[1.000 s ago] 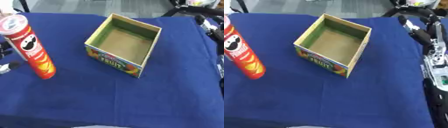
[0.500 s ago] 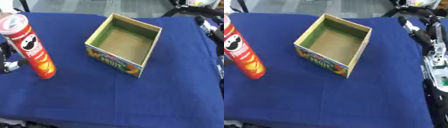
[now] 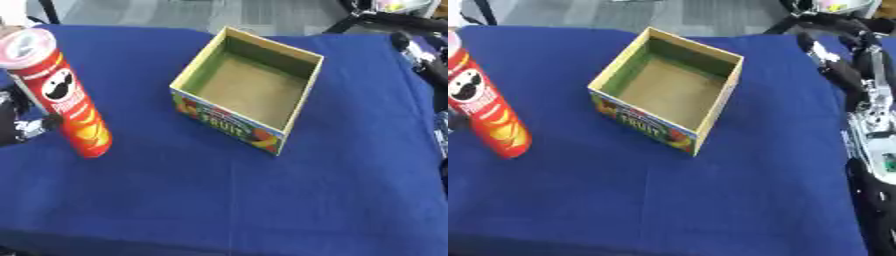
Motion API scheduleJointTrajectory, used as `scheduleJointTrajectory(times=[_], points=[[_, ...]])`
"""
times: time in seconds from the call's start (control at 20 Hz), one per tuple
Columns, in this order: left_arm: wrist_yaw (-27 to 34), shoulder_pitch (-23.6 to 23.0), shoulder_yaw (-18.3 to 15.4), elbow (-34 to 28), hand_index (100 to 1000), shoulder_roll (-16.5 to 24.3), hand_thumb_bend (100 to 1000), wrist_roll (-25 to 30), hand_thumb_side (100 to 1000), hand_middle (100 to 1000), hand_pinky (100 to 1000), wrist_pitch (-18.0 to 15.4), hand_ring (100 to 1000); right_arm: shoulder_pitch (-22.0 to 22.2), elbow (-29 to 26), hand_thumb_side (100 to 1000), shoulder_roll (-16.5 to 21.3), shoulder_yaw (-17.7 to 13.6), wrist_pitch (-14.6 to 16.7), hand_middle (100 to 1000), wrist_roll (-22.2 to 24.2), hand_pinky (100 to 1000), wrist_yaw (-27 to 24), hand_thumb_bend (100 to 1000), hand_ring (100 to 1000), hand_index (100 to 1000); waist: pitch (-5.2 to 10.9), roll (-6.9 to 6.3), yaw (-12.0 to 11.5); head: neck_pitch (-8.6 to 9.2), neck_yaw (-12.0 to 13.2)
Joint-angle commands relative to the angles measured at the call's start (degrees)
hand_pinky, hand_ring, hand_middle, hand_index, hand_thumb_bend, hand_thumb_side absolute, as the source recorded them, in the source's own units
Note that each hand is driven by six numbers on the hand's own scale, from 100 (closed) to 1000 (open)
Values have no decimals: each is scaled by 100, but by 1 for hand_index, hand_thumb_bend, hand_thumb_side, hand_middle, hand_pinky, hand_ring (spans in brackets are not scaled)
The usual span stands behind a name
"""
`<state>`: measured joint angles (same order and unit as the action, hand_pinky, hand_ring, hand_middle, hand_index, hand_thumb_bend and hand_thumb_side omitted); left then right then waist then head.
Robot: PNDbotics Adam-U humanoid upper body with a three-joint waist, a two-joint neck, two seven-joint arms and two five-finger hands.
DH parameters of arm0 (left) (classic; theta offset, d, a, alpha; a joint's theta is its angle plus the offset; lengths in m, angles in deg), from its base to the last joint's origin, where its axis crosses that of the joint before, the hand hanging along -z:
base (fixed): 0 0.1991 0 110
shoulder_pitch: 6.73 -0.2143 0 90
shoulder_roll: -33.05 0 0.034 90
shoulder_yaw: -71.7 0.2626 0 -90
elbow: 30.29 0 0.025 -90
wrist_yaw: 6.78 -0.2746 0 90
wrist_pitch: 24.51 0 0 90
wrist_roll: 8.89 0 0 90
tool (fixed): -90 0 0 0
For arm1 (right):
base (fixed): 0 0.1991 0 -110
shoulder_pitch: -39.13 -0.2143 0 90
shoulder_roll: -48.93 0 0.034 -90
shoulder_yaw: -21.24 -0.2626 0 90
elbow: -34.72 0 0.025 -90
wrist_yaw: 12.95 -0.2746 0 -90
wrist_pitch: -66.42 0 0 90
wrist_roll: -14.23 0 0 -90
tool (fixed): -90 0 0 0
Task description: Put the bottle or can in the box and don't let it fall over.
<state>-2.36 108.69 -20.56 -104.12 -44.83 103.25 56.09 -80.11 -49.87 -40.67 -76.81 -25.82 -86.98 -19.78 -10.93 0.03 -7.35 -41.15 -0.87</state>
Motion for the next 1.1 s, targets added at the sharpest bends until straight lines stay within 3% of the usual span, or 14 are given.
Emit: scheduleJointTrajectory(times=[0.05, 1.1], points=[[-28, 136, 9, -25, 871, 88, 776, 37, 460, 868, 981, -9, 1000, -81, -55, 360, 78, 0, 9, 1000, 29, 737, -32, 734, 972, 806, 75, -23, 12, 56, 22], [-138, 405, 130, 207, 826, -124, 706, -198, 401, 845, 958, -40, 1000, -70, -44, 356, 59, 9, 11, 1000, 52, 738, -70, 731, 972, 806, 43, -37, 65, 70, 57]])
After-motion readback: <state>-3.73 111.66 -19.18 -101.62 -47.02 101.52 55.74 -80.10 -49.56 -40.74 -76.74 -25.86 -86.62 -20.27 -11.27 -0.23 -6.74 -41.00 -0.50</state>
